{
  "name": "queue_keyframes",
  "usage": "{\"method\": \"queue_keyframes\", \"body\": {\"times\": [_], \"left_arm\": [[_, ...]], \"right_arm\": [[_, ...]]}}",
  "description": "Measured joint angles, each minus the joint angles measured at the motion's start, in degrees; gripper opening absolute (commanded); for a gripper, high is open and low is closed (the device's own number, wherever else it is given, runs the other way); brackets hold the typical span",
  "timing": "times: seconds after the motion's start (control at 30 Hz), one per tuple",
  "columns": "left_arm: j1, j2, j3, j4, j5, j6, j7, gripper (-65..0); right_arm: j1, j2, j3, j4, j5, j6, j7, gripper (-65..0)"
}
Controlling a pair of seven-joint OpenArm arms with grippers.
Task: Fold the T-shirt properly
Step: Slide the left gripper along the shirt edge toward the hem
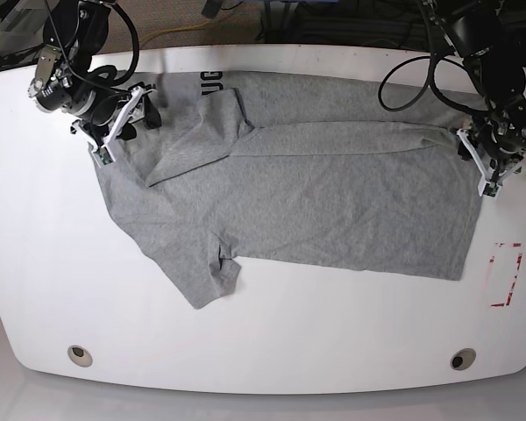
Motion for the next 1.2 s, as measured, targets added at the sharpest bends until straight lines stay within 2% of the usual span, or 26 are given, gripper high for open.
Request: {"method": "queue_keyframes", "body": {"times": [0.03, 0.07, 0.17, 0.83, 1.2], "left_arm": [[0.0, 0.0, 0.0, 0.0, 0.0, 0.0, 0.0, -53.6], [0.0, 0.0, 0.0, 0.0, 0.0, 0.0, 0.0, -57.6], [0.0, 0.0, 0.0, 0.0, 0.1, 0.0, 0.0, -64.0], [-5.3, -0.2, -2.7, 3.3, 0.2, 0.0, 0.2, -64.0], [-9.1, -0.5, -7.8, -5.0, 0.2, 0.2, 0.0, -63.9]], "right_arm": [[0.0, 0.0, 0.0, 0.0, 0.0, 0.0, 0.0, -33.0], [0.0, 0.1, 0.0, 0.0, -0.1, 0.0, 0.0, -33.0], [0.0, 0.1, 0.0, 0.0, 0.0, 0.0, 0.0, -33.0], [0.0, 0.2, 0.2, 0.0, 0.0, 0.0, 0.0, -33.0], [0.0, 0.3, 0.2, 0.0, 0.0, 0.0, 0.0, -33.0]]}}
